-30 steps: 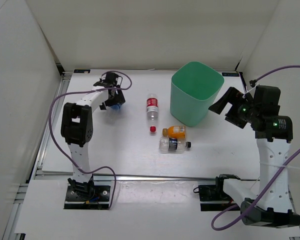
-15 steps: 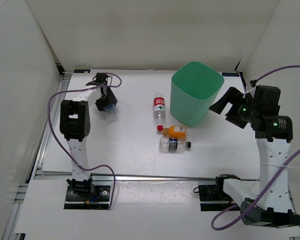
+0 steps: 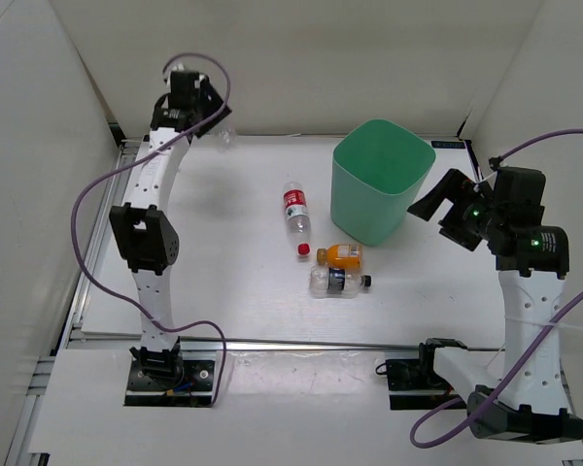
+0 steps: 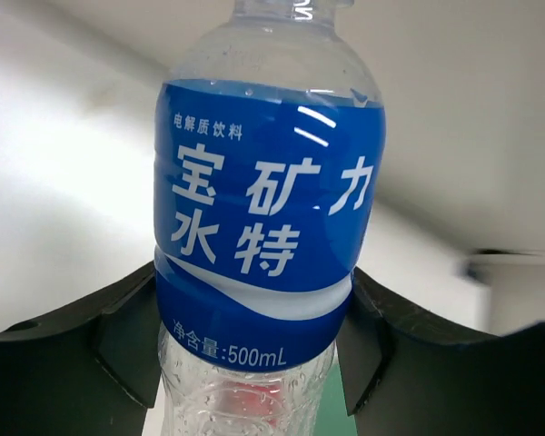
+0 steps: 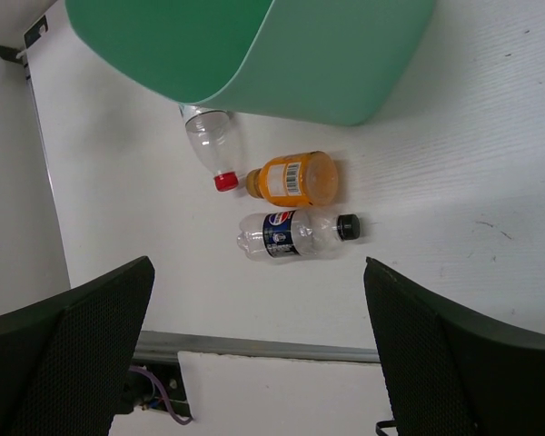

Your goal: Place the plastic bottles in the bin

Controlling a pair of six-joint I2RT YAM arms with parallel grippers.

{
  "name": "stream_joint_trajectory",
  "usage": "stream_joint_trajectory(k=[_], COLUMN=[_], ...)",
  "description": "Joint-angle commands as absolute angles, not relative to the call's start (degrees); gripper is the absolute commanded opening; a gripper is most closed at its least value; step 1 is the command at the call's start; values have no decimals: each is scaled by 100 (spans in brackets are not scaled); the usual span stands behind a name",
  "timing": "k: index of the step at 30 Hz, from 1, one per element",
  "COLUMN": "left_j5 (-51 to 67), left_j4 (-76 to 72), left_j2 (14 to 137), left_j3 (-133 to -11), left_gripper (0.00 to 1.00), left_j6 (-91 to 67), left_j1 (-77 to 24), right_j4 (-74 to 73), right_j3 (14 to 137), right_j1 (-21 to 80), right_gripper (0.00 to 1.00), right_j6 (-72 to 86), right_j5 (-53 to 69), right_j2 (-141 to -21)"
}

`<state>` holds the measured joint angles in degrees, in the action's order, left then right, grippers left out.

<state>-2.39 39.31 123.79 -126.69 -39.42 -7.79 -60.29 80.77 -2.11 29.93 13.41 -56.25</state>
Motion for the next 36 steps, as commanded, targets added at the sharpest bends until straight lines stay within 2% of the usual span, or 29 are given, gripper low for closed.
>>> stream_joint_trajectory(k=[1, 3, 9, 16, 25, 30, 33, 34, 35, 36], left_j5=[183, 324, 1124, 1230, 1037, 1037, 1090, 1090, 1090, 1142], left_j4=[3718, 3526, 2094, 1162, 888, 888, 888, 888, 888, 888], left_j2=[12312, 12384, 12550, 12796, 12973, 13025, 13078, 13078, 13130, 13131], left_j3=[-13989, -14554, -14649, -14643, -14538, -14379, -14317, -14317, -14317, -14317], left_gripper=[52, 50, 47, 45, 48, 49, 59, 66, 81, 86], left_j6=[-4192, -4314, -4729, -4440, -3912, -3920, -3920, -3920, -3920, -3920], left_j1=[-1212, -1484, -2187, -3093, -4112, -4219, -4219, -4219, -4219, -4271], right_j4=[-5924, -5924, -5924, -5924, -5977, -6029, -6029, -6029, -6029, -6029], right_j3=[8016, 8016, 7753, 7471, 7251, 7199, 7198, 7198, 7198, 7198], right_j1=[-193, -193, -193, -193, -193, -193, -193, -193, -193, -193], right_gripper=[100, 100, 100, 100, 100, 100, 100, 100, 100, 100], right_j6=[3120, 3190, 3471, 3674, 3858, 3858, 3858, 3858, 3806, 3806], right_j5=[1239, 1170, 845, 519, 80, 26, -35, -35, -35, -35], right_j2=[-5441, -5388, -4975, -4439, -3938, -3823, -3823, -3771, -3771, -3771])
